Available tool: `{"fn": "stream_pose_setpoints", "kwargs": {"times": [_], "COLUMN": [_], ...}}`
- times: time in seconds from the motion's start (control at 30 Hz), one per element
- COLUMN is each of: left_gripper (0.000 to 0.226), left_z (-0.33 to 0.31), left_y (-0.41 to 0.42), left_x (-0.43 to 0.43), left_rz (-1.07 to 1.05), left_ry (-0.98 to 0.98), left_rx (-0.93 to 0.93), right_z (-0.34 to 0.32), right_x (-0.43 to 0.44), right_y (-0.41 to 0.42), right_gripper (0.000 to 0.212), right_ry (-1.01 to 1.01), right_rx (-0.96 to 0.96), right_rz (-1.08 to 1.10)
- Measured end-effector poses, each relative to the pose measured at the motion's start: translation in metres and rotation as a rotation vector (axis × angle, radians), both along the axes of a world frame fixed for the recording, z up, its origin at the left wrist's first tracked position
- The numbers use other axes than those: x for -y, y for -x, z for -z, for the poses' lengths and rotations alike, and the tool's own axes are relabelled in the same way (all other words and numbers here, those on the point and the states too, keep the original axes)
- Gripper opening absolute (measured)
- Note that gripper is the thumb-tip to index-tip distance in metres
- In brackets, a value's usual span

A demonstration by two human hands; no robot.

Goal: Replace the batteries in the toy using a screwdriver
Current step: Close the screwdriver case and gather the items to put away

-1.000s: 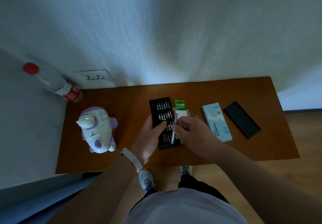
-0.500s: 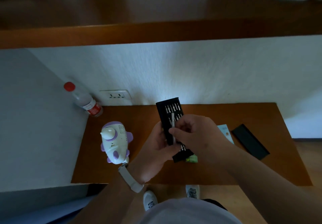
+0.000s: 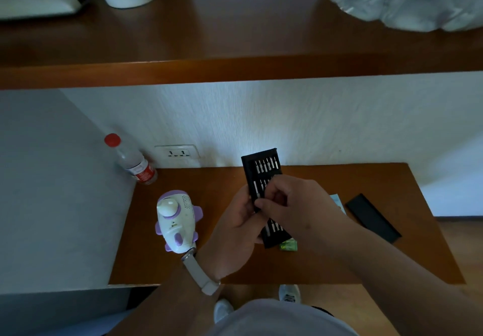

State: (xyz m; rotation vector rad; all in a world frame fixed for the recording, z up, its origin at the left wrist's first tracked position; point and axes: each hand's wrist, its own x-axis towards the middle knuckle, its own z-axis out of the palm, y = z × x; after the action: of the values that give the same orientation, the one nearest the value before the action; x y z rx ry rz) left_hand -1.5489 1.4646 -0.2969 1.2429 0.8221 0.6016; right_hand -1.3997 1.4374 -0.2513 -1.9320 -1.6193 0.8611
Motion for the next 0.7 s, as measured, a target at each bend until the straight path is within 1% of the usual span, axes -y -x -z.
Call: {"fn": "stream_pose_setpoints", "kwargs": {"times": [0.1,0.17,0.23,0.27,0.33,0.4,0.5,0.6,0.7], "left_gripper": [0.039,0.044,0.048,0.045,0.041,0.045,0.045,0.040,0.031], "left_z": [-0.003,-0.002,0.000,0.001,0.002,0.002,0.005,0.009,0.017], "left_y": [-0.002,-0.003,-0.003,-0.002,-0.001,0.001,0.004,0.005,0.006], "left_x": [0.002,0.004,0.005,0.005,0.005,0.005,0.006,0.009,0.012], "left_rz": [-0.068,-0.088,-0.104,-0.107,-0.100,-0.088,-0.073,-0.075,-0.104], "left_ry": [0.081,0.160,0.226,0.243,0.270,0.285,0.284,0.310,0.328], "left_rx": [0.032,0.059,0.089,0.106,0.141,0.163,0.157,0.154,0.110], "right_z": [0.000,0.001,0.003,0.006,0.012,0.018,0.024,0.031,0.040], "right_x": [0.005,0.009,0.013,0.015,0.018,0.021,0.025,0.030,0.036], "right_y": [-0.005,-0.009,-0.014,-0.017,-0.020,-0.021,-0.018,-0.013,-0.007], "right_gripper": [0.016,0.015,0.013,0.013,0.012,0.011,0.009,0.006,0.005], "right_ry": [-0.073,-0.116,-0.132,-0.128,-0.104,-0.074,-0.046,0.037,0.088], "right_rx": [-0.086,-0.140,-0.153,-0.151,-0.149,-0.164,-0.246,-0.317,-0.357], "right_rz": [0.049,0.097,0.125,0.132,0.134,0.148,0.201,0.229,0.265]}}
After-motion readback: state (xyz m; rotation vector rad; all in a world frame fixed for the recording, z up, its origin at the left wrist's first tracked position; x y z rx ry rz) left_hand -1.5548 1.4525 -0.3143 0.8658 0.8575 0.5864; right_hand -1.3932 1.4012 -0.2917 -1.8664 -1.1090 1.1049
